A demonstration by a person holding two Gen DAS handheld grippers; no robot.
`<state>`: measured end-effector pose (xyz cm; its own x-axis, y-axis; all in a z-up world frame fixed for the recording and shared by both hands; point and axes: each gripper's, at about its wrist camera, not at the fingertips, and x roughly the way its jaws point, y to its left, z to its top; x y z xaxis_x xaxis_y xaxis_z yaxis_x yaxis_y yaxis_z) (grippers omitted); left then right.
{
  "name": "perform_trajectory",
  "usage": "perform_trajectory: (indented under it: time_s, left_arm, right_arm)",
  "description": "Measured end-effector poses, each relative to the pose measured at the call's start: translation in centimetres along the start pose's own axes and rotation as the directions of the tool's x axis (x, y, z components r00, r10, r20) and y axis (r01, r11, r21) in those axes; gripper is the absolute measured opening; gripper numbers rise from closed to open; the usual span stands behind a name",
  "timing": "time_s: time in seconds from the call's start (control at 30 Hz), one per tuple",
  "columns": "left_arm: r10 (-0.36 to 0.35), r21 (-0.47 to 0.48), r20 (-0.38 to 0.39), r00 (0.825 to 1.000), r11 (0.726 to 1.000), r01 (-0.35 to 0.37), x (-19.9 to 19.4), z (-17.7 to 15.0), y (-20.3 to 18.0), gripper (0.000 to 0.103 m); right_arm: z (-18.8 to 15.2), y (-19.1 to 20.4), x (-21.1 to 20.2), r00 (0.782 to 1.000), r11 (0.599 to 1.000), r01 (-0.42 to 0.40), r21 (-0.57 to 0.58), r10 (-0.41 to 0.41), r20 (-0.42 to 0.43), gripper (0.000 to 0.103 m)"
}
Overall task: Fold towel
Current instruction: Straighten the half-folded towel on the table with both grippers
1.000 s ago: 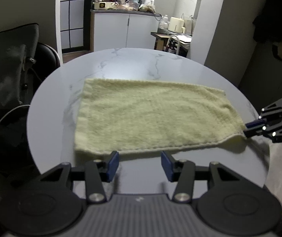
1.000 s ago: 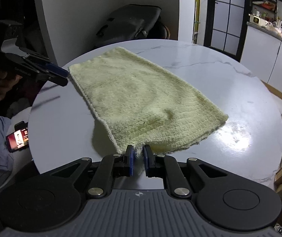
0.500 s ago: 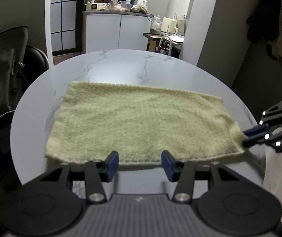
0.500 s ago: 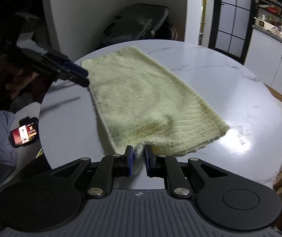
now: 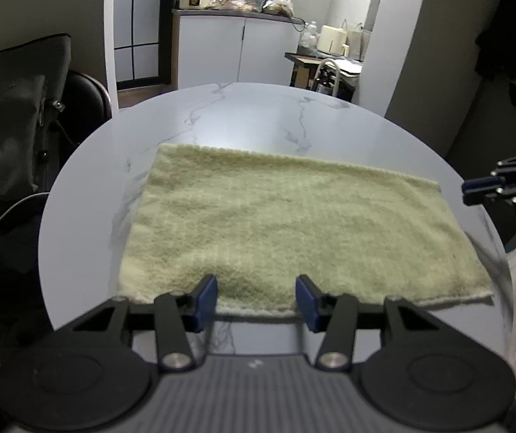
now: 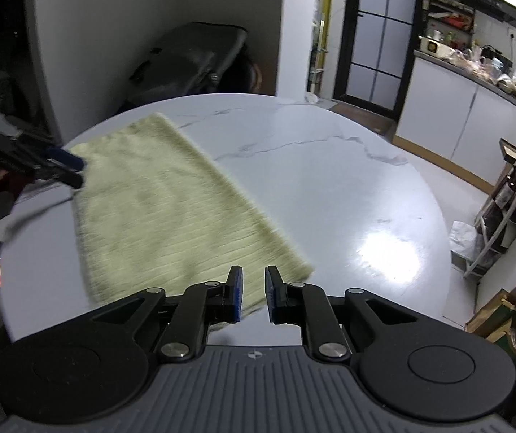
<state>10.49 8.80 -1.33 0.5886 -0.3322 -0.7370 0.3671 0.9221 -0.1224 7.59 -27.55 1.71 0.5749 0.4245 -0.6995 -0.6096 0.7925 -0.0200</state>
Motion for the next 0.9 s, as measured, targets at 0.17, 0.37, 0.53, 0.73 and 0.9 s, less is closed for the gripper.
perform_trajectory:
  time_s: [0.17,0.37,0.53,0.73,0.9]
  left_arm:
    - [0.002,0.024,-0.005,1.0,1.0,-0.002,0.3,0.2,0.1,0.056]
    - [0.002,0.033,-0.009,1.0,0.999,-0.002,1.3,1.3,0.9,0.056]
    - [-0.007,0.062,-0.019,1.0,0.998,0.009,3.3,3.5,0.9,0.056]
    - [-0.032,0.098,-0.016,0.999,0.995,0.033,5.2,5.1,0.8,0.056]
    - [-0.055,0.09,-0.014,0.998,0.994,0.057,6.4,6.2,1.2,0.056]
  right_arm:
    - [0.4,-1.5,2.9,1.0,1.0,-0.004,0.011,0.004,-0.027,0.029]
    - [0.0,-2.1,3.6,0.999,1.0,-0.021,0.002,0.021,-0.024,0.022]
    - [-0.6,-2.3,2.8,0.999,1.0,-0.017,0.003,0.017,-0.038,0.02]
    - [-1.4,-2.1,1.8,0.999,1.0,-0.009,0.016,0.009,-0.052,0.02]
    - [-1.7,-1.9,1.3,0.998,0.999,-0.011,0.035,0.013,-0.059,0.02]
